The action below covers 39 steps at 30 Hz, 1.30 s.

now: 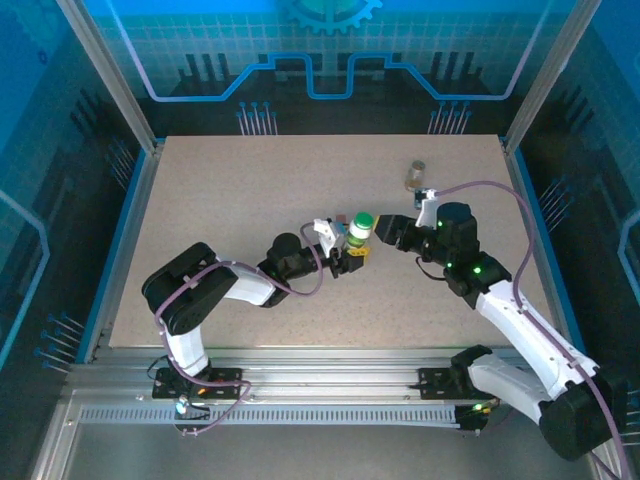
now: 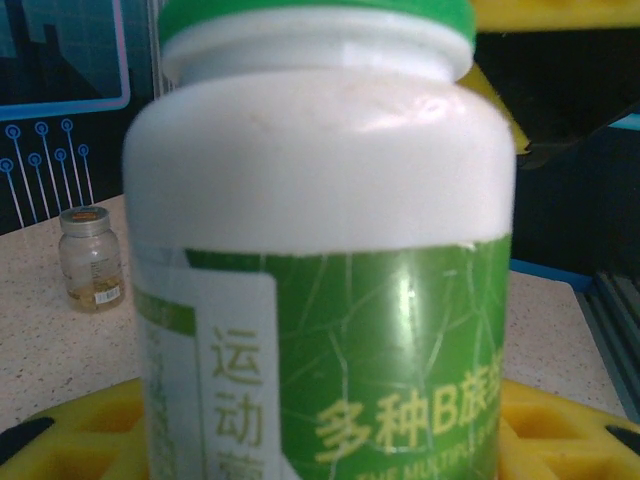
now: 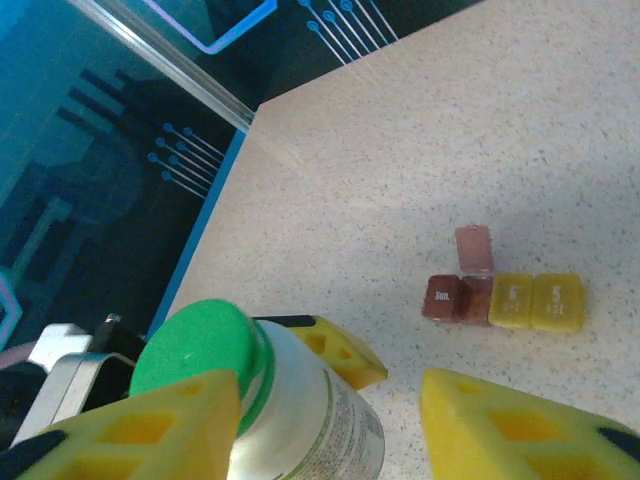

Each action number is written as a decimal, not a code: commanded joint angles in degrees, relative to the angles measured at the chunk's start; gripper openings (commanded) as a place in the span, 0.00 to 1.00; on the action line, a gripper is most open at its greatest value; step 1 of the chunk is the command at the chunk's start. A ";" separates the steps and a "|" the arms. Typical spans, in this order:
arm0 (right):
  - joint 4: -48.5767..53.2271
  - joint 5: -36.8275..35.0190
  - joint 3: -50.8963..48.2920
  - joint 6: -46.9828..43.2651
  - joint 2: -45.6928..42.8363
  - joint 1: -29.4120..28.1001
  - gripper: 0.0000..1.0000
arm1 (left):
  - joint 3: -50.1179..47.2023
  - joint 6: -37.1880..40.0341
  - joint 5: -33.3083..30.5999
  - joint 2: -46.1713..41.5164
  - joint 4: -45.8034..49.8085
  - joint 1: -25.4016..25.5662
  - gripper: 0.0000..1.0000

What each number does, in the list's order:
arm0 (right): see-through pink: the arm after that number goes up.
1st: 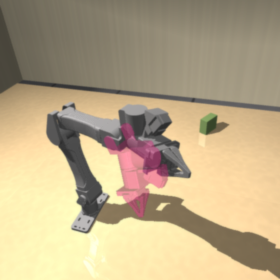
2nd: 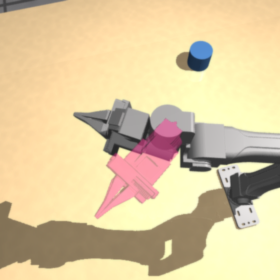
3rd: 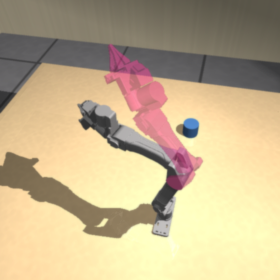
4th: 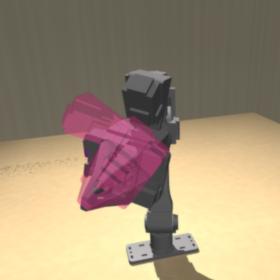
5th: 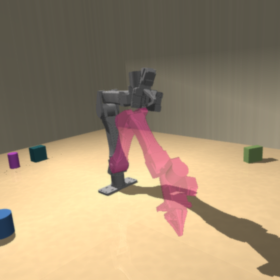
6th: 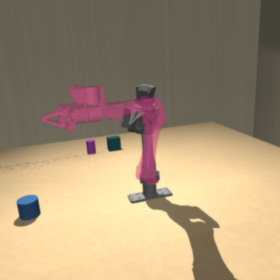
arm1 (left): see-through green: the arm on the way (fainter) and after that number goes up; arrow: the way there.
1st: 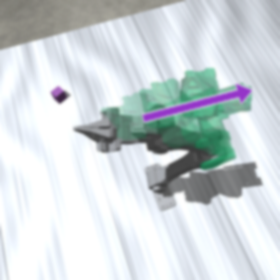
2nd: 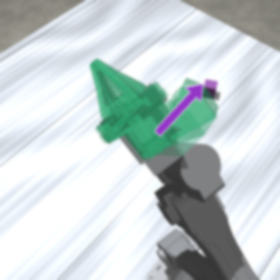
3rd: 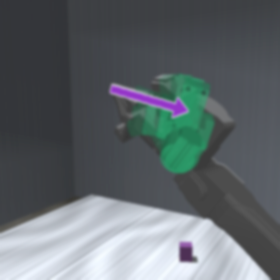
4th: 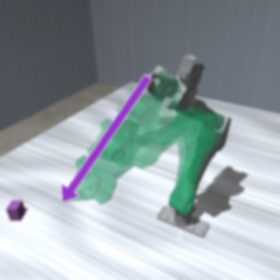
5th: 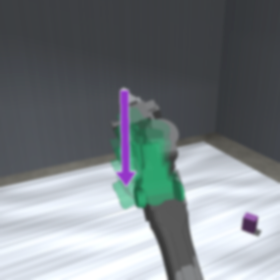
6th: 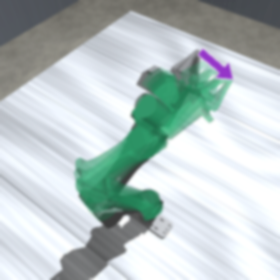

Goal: Sort the pills into containers

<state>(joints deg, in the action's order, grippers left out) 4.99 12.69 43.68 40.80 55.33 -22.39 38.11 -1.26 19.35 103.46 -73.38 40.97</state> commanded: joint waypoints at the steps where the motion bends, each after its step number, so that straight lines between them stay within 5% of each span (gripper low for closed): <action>1: 1.39 4.25 5.62 -2.85 1.24 -0.19 0.60 | 1.67 -0.85 2.04 -1.43 1.78 -0.09 0.00; 16: 15.73 7.04 15.61 -10.60 12.85 -2.54 0.63 | 2.61 0.55 2.25 -2.23 5.15 -0.09 0.00; 24: 11.73 7.19 12.62 -8.29 12.32 -2.56 0.48 | 3.20 -0.92 2.52 -1.31 3.13 -0.01 0.00; 31: 8.62 6.82 10.40 -5.94 13.33 -2.53 0.49 | 3.02 -1.08 3.12 -1.54 2.86 0.03 0.00; 39: -0.81 1.66 3.90 -4.26 11.68 -2.04 0.11 | 3.88 -3.26 8.07 -1.59 2.57 0.03 0.00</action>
<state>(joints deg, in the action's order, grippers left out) 8.25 17.37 51.33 36.38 67.26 -24.32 39.42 -3.16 21.10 103.39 -65.78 40.38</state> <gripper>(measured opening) 0.166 0.524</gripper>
